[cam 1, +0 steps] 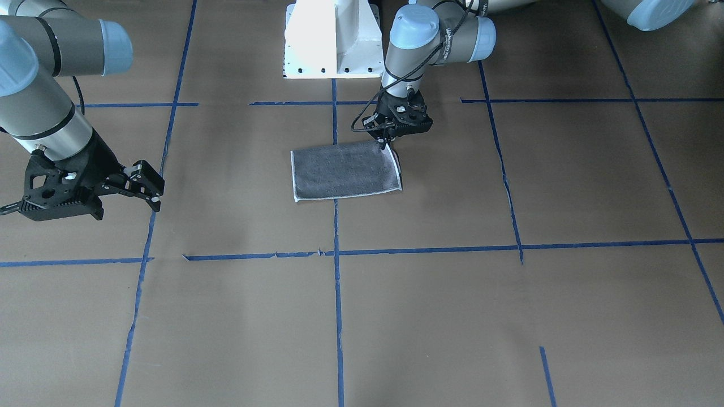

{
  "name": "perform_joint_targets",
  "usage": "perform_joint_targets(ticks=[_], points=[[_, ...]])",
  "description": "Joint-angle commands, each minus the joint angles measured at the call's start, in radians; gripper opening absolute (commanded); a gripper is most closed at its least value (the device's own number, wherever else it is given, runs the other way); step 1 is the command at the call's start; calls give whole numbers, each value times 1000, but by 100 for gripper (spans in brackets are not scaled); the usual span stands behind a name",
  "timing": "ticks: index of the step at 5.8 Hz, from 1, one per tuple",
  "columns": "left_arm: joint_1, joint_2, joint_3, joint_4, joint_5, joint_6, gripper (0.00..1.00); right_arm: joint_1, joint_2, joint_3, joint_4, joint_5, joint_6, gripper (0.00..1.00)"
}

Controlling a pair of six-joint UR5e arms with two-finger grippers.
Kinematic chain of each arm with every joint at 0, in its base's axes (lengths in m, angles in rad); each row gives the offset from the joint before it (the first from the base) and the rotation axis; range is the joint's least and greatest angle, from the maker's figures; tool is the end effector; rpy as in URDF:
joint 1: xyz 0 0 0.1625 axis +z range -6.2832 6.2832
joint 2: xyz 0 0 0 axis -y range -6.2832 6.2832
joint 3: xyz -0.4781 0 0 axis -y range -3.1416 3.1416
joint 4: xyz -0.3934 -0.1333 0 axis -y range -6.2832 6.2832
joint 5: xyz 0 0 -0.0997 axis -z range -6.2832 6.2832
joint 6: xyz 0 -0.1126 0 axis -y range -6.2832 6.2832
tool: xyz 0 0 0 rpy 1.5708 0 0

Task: Fold towel twice with both arms
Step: 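Lift the folded strip's end with the left gripper and fold it over the other end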

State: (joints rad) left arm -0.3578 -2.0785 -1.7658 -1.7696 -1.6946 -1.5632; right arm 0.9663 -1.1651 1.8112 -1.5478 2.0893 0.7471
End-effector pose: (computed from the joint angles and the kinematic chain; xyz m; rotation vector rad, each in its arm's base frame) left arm 0.5971 -0.3507 0.3172 0.0504 0.9092 -0.2700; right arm -0.3009 -0.5720 0.3798 0.1978 -0.7972 -0.0389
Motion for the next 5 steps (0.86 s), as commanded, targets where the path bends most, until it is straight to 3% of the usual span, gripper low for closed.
perform_joint_targets(ticks=[1, 2, 5], points=[[-21, -82, 14, 77, 1, 5, 0, 5, -30, 4, 11, 11, -6, 100], [-21, -142, 20, 120, 1, 11, 0, 34, -48, 4, 11, 17, -64, 100], [-17, -418, 314, 137, 29, 11, 0, 127, -131, 4, 9, 73, -214, 100]])
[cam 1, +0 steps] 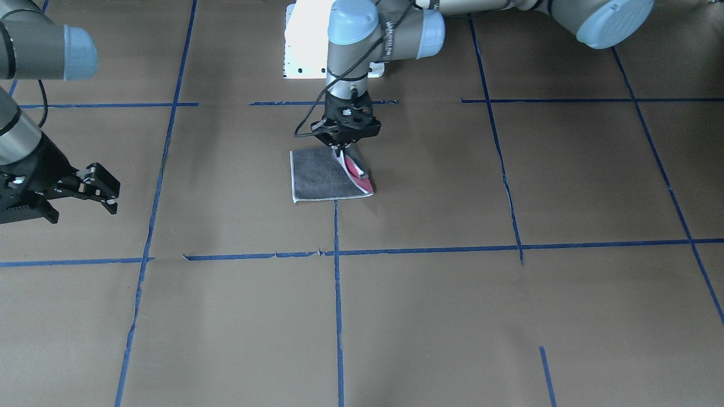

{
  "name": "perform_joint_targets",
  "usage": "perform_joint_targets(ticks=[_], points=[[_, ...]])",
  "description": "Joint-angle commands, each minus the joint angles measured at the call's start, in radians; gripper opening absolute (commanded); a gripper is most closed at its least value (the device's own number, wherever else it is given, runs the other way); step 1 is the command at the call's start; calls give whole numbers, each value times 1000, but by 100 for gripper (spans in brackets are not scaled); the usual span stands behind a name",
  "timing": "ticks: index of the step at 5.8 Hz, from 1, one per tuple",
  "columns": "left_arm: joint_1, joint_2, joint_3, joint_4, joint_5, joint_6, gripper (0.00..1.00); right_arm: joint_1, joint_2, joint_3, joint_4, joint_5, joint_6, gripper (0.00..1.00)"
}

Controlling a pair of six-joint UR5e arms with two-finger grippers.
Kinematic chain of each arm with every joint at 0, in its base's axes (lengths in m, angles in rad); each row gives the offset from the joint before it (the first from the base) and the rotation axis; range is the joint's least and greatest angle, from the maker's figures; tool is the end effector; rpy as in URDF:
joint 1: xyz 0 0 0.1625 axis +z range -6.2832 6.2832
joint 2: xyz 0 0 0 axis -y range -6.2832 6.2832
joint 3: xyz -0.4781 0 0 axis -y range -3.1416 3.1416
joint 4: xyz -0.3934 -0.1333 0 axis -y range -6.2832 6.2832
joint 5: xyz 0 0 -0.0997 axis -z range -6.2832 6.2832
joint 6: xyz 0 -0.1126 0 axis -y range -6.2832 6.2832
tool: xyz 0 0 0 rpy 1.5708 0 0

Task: Fold towel twice with both arms
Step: 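Lift the folded strip's end with the left gripper and fold it over the other end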

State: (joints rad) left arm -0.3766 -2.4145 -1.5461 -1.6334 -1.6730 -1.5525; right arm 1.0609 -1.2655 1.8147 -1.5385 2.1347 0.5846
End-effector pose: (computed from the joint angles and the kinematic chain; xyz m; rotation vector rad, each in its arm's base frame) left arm 0.6766 -0.3986 0.1872 0.0794 0.8857 -0.2894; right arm -0.2363 -0.5723 0.4379 0.1980 -0.7616 -0.0931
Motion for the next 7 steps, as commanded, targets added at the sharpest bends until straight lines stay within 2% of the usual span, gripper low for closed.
perform_joint_targets(ticks=[1, 2, 7], points=[[5, -134, 165, 0, 31, 26, 0, 42, -44, 0, 0, 28, -71, 100], [7, -174, 205, -2, 33, 34, 0, 44, -45, -1, 0, 28, -71, 100], [19, -170, 192, -11, 55, 133, 0, 47, -41, -8, 0, 24, -69, 100]])
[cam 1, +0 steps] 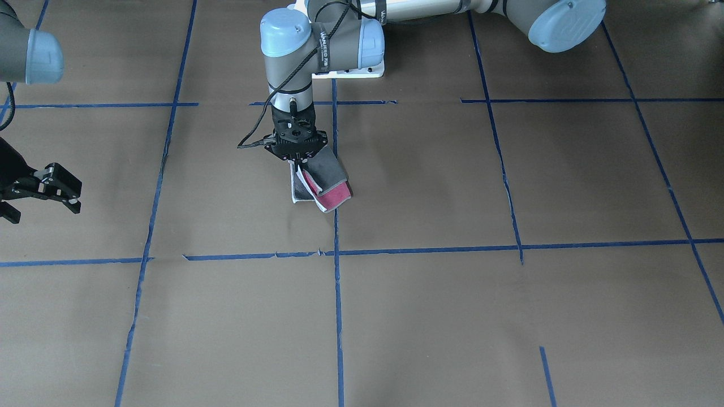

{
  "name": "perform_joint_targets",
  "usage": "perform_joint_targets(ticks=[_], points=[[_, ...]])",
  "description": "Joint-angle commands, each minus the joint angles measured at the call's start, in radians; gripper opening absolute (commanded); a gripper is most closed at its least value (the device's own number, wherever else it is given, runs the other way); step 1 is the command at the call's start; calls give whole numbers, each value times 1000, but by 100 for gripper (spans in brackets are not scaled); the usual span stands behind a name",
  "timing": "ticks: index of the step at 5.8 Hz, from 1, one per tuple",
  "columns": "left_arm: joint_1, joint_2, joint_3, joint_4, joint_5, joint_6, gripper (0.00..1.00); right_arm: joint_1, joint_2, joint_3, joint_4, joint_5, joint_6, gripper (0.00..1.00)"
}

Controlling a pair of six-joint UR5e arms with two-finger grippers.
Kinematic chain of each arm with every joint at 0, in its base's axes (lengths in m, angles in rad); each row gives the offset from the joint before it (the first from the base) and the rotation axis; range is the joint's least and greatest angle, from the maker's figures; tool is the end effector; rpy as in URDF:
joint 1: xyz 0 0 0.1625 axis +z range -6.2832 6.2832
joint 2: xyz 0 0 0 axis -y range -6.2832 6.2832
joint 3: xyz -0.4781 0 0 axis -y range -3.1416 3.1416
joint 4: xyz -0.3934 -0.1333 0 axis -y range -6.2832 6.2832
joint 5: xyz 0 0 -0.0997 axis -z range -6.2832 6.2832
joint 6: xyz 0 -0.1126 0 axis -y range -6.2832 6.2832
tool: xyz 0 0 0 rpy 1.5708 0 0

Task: Fold towel twice with both arms
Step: 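Lift the folded strip's end with the left gripper and fold it over the other end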

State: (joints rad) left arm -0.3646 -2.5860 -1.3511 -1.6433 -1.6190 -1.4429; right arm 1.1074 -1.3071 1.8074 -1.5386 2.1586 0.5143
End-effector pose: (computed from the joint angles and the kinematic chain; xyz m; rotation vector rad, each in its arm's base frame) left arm 0.7315 -0.4161 0.1303 0.1681 0.8542 -0.2007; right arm -0.2063 -0.5713 0.4655 0.1869 -0.7488 -0.1081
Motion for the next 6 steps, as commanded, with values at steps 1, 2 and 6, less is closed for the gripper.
perform_joint_targets(ticks=[1, 2, 6], points=[[19, 1, -11, -1, 1, 54, 0, 0, -1, 0, 0, 0, 1, 100], [41, 22, -41, 0, -1, 62, 0, 0, 0, 0, 0, 0, 1, 100], [43, 46, -167, 48, -100, 93, 100, 6, 0, 3, 2, 3, -2, 100]])
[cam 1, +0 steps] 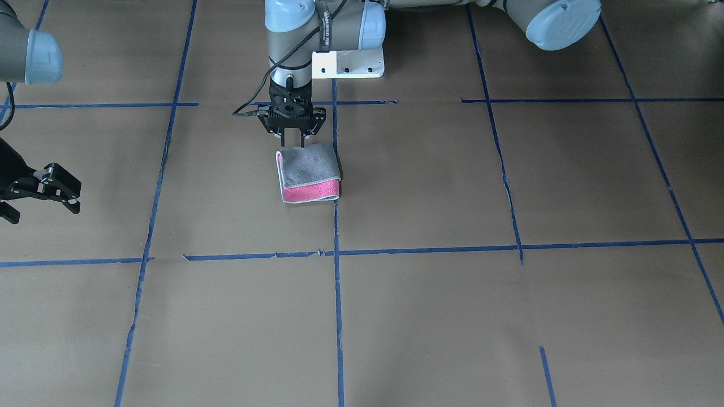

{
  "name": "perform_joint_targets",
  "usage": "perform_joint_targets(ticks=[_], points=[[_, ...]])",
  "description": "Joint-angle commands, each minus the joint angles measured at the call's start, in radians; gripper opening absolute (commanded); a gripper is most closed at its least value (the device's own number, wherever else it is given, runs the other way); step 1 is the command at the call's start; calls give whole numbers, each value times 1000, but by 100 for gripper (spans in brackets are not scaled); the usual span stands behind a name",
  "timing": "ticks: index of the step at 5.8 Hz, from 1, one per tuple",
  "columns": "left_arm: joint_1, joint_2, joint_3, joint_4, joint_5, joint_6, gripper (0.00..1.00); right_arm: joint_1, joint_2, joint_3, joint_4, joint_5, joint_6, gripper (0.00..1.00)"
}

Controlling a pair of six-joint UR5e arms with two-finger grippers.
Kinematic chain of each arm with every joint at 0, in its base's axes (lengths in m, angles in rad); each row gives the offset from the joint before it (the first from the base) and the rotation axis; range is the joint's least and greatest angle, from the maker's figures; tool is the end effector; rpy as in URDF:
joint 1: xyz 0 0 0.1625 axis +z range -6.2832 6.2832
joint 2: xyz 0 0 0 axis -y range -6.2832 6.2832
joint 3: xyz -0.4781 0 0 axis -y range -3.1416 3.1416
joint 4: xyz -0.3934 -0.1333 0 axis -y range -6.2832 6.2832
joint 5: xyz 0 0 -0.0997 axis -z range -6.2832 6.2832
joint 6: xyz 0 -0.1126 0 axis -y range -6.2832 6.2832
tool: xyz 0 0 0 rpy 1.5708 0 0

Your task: Fold towel twice with both arms

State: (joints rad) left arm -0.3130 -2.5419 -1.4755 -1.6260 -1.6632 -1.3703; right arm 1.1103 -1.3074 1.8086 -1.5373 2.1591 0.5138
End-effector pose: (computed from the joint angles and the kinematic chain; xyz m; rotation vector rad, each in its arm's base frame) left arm 0.7195 -0.3621 0.1171 0.1534 0.9217 -0.0612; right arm -0.2045 -0.5717 0.4649 0.1898 -0.7498 -0.1066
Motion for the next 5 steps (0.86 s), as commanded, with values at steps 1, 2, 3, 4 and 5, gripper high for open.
perform_joint_targets(ticks=[1, 2, 3, 4, 5], points=[[-40, 3, -83, 91, -78, 60, 100, 13, 3, 1, -1, 11, -1, 100], [-105, 55, -153, 163, -145, 130, 100, 34, 2, -2, -7, 12, -24, 100], [-185, 197, -290, 207, -205, 275, 100, 61, -9, -8, -13, 13, -105, 100], [-278, 327, -409, 254, -254, 430, 100, 113, -48, -9, -17, 48, -185, 100], [-375, 441, -489, 264, -306, 606, 100, 191, -112, -12, -17, 79, -337, 100]])
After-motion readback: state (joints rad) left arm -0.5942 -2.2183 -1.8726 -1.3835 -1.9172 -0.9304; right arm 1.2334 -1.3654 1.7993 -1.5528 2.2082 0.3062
